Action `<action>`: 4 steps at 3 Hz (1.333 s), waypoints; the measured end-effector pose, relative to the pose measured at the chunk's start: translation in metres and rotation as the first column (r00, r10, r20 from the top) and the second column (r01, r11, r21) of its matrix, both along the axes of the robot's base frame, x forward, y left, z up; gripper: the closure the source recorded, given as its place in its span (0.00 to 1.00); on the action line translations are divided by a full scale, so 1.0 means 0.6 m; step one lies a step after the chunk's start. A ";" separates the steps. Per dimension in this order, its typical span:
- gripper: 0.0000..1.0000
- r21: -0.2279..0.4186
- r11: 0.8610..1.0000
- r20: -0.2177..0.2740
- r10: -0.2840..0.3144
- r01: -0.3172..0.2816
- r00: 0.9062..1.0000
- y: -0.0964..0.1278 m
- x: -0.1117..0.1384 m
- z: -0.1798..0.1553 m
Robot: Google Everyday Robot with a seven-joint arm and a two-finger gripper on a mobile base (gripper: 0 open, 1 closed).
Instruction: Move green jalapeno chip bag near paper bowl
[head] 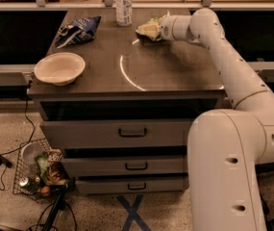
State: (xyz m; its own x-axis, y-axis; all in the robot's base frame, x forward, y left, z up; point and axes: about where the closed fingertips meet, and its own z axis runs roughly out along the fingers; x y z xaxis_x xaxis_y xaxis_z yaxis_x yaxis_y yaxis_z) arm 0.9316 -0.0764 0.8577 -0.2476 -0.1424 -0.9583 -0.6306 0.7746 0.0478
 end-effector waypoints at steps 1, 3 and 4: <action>0.61 0.001 1.000 -0.002 0.004 -0.004 1.000 0.005 0.001 -0.003; 1.00 0.001 1.000 -0.006 0.009 -0.009 1.000 0.013 0.001 -0.007; 1.00 0.001 1.000 -0.006 0.009 -0.009 1.000 0.013 0.001 -0.006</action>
Offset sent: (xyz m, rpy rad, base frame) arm 0.0003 0.0026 -0.0017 0.0004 0.0023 0.0029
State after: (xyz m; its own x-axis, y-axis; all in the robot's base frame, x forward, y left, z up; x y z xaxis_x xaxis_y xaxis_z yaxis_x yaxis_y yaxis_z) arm 0.9324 -0.0686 0.8541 -0.2525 -0.1437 -0.9569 -0.6371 0.7690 0.0526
